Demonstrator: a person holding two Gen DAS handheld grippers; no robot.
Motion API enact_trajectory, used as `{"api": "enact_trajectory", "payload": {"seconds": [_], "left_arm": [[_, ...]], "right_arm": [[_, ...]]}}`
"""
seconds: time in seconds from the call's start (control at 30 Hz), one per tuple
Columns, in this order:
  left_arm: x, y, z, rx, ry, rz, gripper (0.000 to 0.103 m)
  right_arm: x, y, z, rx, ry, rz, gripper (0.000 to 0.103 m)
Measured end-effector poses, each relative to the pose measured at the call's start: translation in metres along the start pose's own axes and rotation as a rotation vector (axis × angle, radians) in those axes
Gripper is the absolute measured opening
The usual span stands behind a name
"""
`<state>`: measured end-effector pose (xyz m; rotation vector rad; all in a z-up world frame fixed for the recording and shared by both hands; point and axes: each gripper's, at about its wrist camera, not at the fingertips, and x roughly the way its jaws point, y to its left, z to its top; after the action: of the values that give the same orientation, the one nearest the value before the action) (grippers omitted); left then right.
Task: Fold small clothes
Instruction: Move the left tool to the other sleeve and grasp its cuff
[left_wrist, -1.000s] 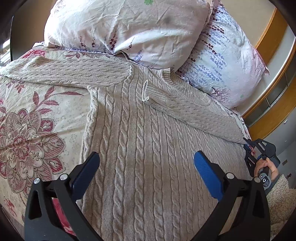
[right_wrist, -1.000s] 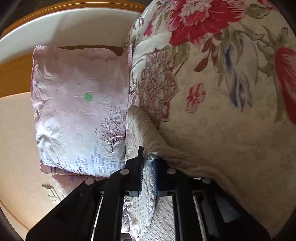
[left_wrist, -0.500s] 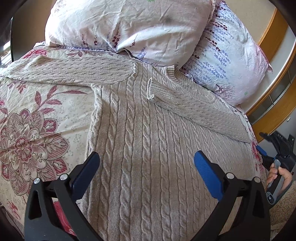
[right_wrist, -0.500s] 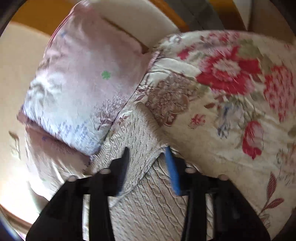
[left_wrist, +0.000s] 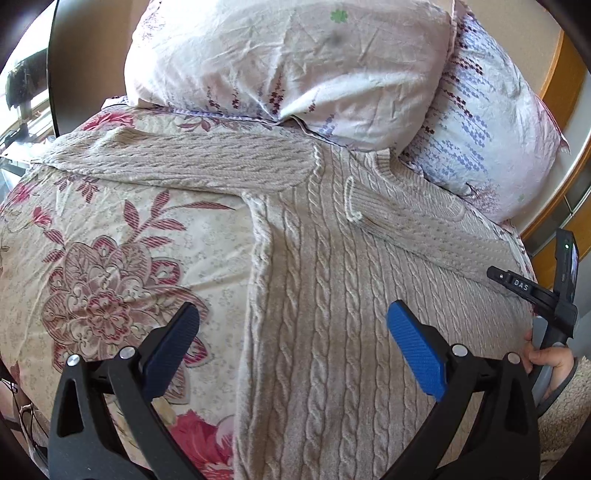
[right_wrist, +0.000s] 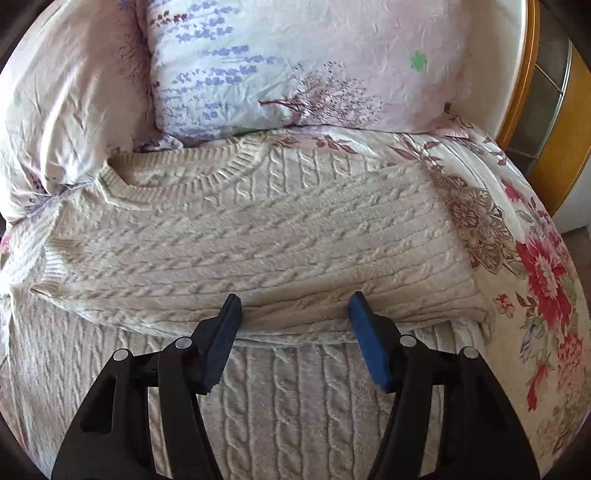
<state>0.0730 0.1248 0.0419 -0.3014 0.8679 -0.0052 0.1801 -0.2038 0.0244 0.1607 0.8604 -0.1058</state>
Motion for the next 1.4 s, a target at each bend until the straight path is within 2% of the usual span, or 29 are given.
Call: {"api": "enact_trajectory", "payload": {"seconds": [0.07,0.13,0.27,0.37,0.5,0.6,0.67,0.77,1.0,1.1,1.17,1.33,1.4], "left_arm": [[-0.002,0.015,0.011,-0.049,-0.018,0.008,0.101],[-0.001,0.033,0.022,-0.118,-0.029,0.016,0.101],[0.009,0.070,0.045,-0.258,-0.027,0.030,0.101],[0.019,0.092,0.059,-0.354,-0.013,0.011,0.101],[0.029,0.114,0.075,-0.473,-0.026,-0.038,0.100],[0.040,0.130,0.083,-0.578,-0.020,-0.088,0.090],[0.051,0.141,0.086,-0.656,0.000,-0.124,0.078],[0.064,0.153,0.086,-0.770,0.013,-0.174,0.068],[0.073,0.167,0.085,-0.937,-0.030,-0.209,0.064],[0.077,0.175,0.079,-1.023,-0.041,-0.232,0.047],[0.082,0.180,0.074,-1.068,-0.041,-0.250,0.031],[0.084,0.194,0.068,-1.157,-0.073,-0.280,0.028],[0.085,0.192,0.071,-1.126,-0.072,-0.260,0.025]], "right_arm": [[0.000,0.014,-0.002,-0.029,-0.002,0.021,0.063],[0.009,0.034,-0.006,-0.087,0.033,0.032,0.063],[0.016,0.062,-0.013,-0.207,0.030,-0.062,0.066],[0.016,0.050,-0.006,-0.138,0.074,-0.014,0.069],[0.006,0.030,-0.008,-0.044,0.054,0.100,0.072],[-0.002,0.026,-0.012,-0.033,0.043,0.140,0.072],[-0.004,0.023,-0.012,-0.008,0.052,0.197,0.072],[-0.007,0.022,-0.014,0.028,0.066,0.279,0.072],[-0.004,0.038,-0.022,-0.020,0.111,0.300,0.072],[-0.005,0.040,-0.023,-0.020,0.112,0.302,0.072],[-0.005,0.038,-0.023,-0.014,0.113,0.305,0.072],[-0.006,0.033,-0.024,0.003,0.120,0.307,0.072],[-0.007,0.031,-0.025,0.006,0.120,0.305,0.072]]}}
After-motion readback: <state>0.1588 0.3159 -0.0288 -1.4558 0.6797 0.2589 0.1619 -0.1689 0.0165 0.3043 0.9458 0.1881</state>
